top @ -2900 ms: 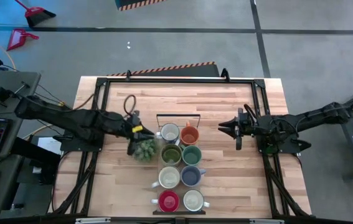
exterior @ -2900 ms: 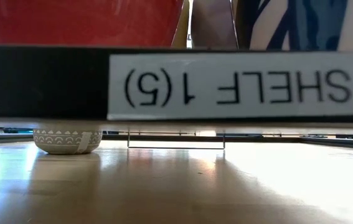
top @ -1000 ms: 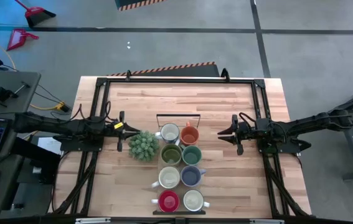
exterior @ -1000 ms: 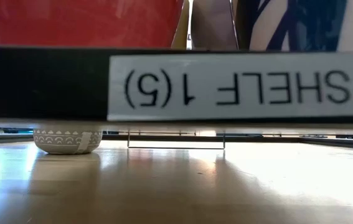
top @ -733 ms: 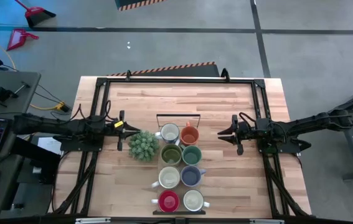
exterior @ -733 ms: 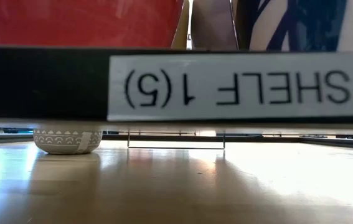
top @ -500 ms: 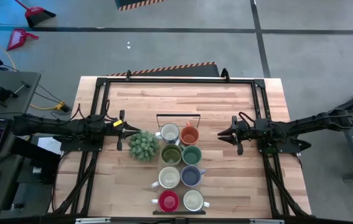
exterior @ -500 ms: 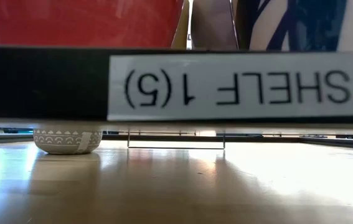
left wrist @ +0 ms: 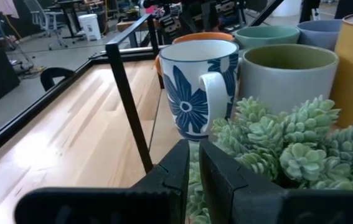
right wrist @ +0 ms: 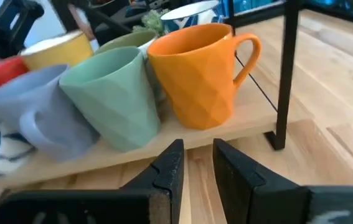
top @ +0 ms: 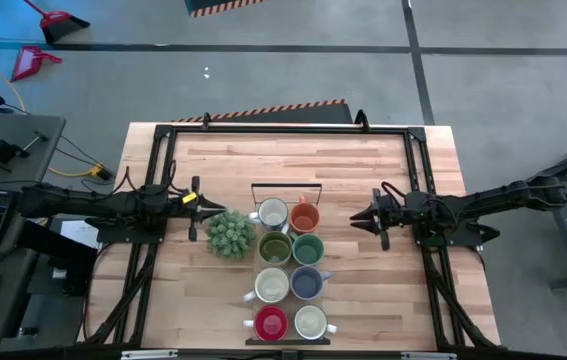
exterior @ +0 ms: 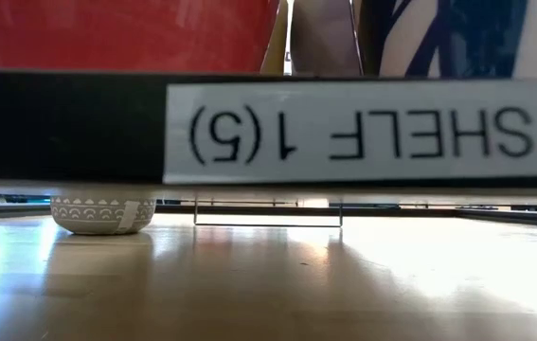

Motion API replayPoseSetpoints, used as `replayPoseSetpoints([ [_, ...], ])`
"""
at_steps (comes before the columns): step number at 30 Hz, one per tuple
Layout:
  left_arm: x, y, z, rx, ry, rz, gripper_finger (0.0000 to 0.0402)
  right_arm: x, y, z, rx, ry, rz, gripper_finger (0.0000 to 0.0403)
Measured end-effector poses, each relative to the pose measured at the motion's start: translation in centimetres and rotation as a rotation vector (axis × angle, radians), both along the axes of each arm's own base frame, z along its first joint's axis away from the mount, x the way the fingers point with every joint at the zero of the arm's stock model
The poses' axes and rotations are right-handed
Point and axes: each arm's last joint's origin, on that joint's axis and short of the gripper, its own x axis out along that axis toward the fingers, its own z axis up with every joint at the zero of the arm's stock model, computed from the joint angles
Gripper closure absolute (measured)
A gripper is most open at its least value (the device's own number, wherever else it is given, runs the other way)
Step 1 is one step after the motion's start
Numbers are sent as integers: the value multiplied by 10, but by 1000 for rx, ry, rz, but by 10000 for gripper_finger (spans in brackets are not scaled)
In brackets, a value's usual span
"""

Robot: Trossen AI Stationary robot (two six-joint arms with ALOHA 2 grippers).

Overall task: Place coffee mugs
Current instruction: Return to Home Position

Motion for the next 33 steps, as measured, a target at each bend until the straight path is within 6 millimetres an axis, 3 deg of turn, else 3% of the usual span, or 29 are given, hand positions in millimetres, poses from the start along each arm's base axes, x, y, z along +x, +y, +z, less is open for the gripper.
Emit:
replayPoseSetpoints([
  [10, 0, 1, 0, -12, -6, 45, 376, 2, 1, 14, -158, -171, 70, 330],
  [33, 0, 1, 1, -42, -11, 51, 376, 0, 3, 18, -247, -230, 142, 330],
])
